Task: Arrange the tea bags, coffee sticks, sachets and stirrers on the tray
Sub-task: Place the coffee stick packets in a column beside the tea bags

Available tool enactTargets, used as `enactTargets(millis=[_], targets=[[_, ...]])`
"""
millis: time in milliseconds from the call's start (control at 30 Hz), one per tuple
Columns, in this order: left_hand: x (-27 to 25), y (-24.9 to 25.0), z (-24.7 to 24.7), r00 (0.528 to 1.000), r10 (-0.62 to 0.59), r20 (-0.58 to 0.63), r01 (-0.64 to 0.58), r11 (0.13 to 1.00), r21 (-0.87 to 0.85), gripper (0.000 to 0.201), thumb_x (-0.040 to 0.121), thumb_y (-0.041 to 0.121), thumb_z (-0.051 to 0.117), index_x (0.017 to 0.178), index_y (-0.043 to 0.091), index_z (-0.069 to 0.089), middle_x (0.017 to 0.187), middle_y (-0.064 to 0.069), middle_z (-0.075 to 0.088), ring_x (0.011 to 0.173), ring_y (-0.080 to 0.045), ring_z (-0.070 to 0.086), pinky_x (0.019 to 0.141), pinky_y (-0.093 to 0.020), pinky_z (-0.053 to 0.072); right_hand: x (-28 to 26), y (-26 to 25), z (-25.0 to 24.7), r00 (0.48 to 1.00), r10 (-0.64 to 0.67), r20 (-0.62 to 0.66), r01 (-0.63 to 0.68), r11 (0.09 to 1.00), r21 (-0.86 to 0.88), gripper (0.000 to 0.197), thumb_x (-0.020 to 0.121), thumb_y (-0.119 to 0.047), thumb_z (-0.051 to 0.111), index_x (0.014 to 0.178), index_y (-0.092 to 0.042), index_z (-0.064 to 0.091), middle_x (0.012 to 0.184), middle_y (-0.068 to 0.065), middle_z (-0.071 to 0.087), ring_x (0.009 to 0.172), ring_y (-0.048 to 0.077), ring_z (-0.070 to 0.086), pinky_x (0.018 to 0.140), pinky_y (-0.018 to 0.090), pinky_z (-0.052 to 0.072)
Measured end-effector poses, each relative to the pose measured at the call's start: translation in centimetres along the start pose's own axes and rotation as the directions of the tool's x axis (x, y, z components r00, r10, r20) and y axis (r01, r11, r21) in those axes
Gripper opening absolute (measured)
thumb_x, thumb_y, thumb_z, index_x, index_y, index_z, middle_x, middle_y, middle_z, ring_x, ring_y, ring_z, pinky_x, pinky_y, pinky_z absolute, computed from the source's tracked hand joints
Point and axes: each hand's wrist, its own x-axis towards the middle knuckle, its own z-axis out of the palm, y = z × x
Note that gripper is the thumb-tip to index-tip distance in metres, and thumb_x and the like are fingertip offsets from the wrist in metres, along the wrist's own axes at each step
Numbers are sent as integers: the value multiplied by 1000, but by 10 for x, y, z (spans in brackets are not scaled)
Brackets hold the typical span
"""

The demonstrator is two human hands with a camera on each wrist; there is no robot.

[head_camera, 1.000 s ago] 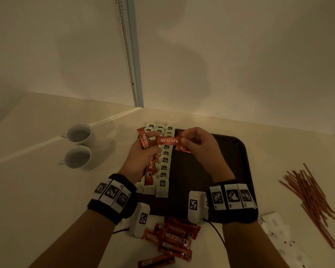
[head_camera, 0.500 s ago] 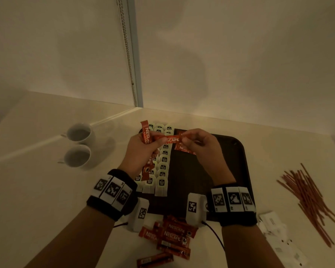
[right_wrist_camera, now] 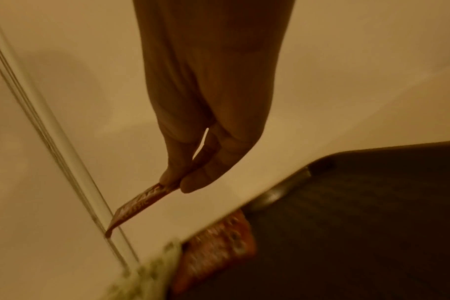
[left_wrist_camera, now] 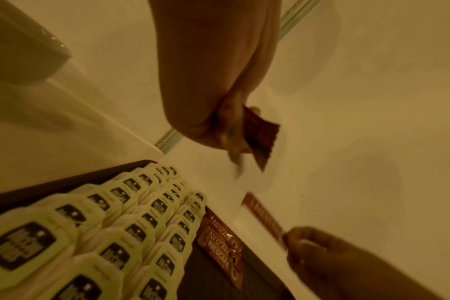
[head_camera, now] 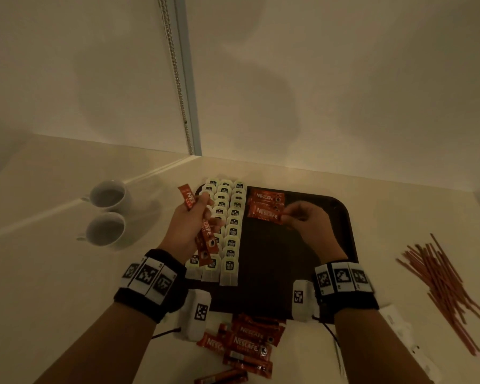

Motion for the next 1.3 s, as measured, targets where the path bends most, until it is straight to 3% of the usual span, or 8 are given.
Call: enactTargets(millis=[100, 233, 333, 633, 800, 933, 1100, 1300], targets=[[1, -1, -6, 998, -56, -3, 56, 997, -47, 23, 96, 30, 51, 84, 12, 57, 52, 4, 42, 42, -12, 50, 63, -37, 53, 6, 33, 9, 997, 82, 8, -81, 992, -97, 13, 82, -11, 68, 87, -22, 62, 98, -7, 63, 93, 6, 58, 91, 29, 49], [3, 0, -7, 995, -100, -22, 98, 992, -75, 18, 95, 26, 54, 84, 12, 56, 50, 4, 41, 39, -10, 40, 43, -26, 46, 18, 55, 23, 984, 173, 39, -164, 973, -161, 18, 82, -14, 67, 84, -30, 58, 108, -7, 58, 105, 10, 53, 95, 31, 43], [4, 2, -9, 994, -112, -1, 112, 990, -82, 10, 94, 21, 54, 91, 11, 54, 52, 3, 43, 41, -12, 41, 41, -25, 43, 27, 59, 32, 988, 157, -12, -157, 974, -161, 16, 82, -14, 68, 88, -27, 60, 110, -5, 58, 102, 8, 52, 92, 26, 42], [4, 1, -12, 987, -160, 30, 163, 979, -120, 9, 93, 5, 40, 96, 9, 48, 71, -7, 53, 51, -18, 51, 49, -29, 49, 51, 57, 41, 992, 74, -97, -98, 959, -266, 16, 83, -14, 67, 97, -19, 62, 111, -2, 55, 101, 8, 50, 91, 24, 39], [0, 2, -11, 983, -170, 66, 178, 975, -134, 16, 97, 6, 40, 107, 4, 53, 93, -16, 62, 74, -26, 64, 61, -36, 57, 57, 56, 41, 992, 78, -103, -107, 944, -313, 16, 83, -15, 67, 97, -20, 61, 113, 0, 54, 104, 11, 51, 91, 25, 40], [-1, 2, -9, 983, -159, 94, 170, 978, -121, 18, 99, 9, 42, 109, 8, 56, 86, -18, 61, 75, -26, 64, 61, -35, 59, 60, 54, 41, 992, 46, -116, -81, 943, -324, 17, 82, -14, 68, 97, -17, 62, 111, 2, 56, 104, 15, 54, 93, 27, 42], [0, -1, -6, 986, -134, 101, 150, 973, -175, 18, 99, 9, 41, 103, 12, 58, 87, -13, 61, 79, -26, 64, 77, -42, 53, 59, 53, 43, 991, 44, -130, -86, 937, -339, 21, 81, -16, 69, 100, -15, 60, 112, 3, 53, 103, 15, 52, 94, 28, 42], [3, -2, 0, 994, -61, 87, 80, 967, -243, 20, 99, 7, 42, 111, 12, 57, 84, -7, 59, 71, -18, 64, 64, -35, 58, 52, 41, 40, 988, 16, -152, -61, 953, -298, 19, 82, -20, 69, 97, -16, 59, 109, 2, 54, 100, 14, 53, 93, 29, 45]])
